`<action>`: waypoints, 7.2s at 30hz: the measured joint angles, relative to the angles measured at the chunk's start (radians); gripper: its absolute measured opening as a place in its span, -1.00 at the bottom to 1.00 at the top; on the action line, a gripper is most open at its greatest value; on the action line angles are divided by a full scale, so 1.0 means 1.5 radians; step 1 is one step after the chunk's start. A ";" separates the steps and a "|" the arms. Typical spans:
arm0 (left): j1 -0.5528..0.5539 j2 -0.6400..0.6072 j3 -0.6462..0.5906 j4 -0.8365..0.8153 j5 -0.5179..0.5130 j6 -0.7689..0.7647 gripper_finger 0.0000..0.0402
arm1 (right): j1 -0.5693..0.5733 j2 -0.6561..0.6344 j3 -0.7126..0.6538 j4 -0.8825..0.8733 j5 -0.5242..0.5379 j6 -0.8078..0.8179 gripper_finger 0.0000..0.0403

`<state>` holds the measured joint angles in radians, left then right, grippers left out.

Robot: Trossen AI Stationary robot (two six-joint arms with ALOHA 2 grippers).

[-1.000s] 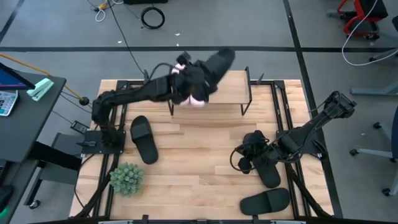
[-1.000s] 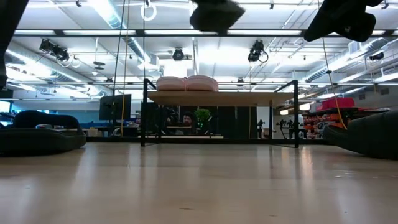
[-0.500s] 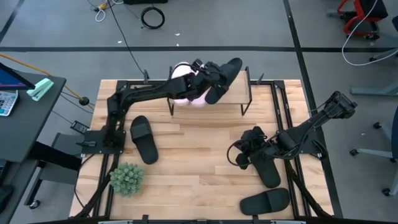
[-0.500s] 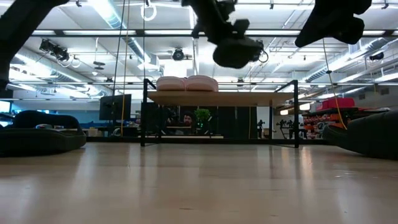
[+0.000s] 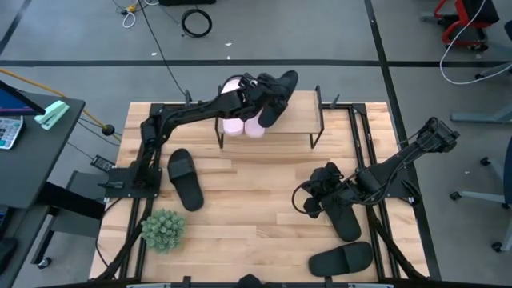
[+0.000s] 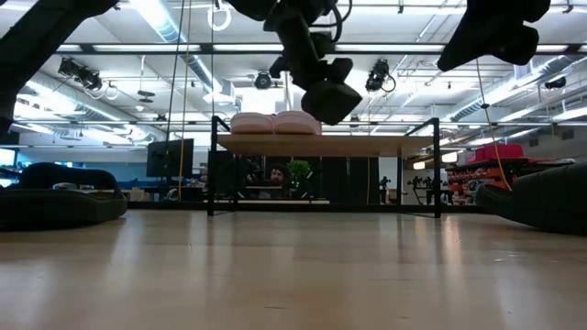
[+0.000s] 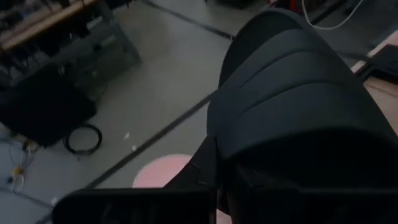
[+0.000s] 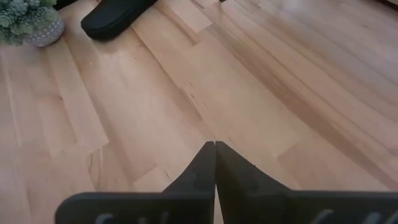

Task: Pick and place slides into the shelf
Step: Put the black slides on the shelf

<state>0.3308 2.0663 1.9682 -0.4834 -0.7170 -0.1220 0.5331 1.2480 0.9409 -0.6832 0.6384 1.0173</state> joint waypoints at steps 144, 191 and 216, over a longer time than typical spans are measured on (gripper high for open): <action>-0.113 -0.461 0.000 -0.395 0.114 0.300 -0.94 | -0.723 0.343 0.390 -0.004 -0.336 -0.435 -1.00; -0.123 -0.424 -0.001 -0.533 0.116 0.122 -0.88 | 0.148 0.368 0.392 -0.261 -0.286 0.157 -0.94; -0.291 -0.427 -0.494 -0.290 0.115 -0.028 -0.96 | 0.126 0.362 0.392 -0.296 -0.420 0.274 -0.40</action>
<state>-0.1062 1.4258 1.2280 -0.9191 -0.5450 -0.1646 0.7223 1.7908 1.5288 -1.1275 0.0087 1.4288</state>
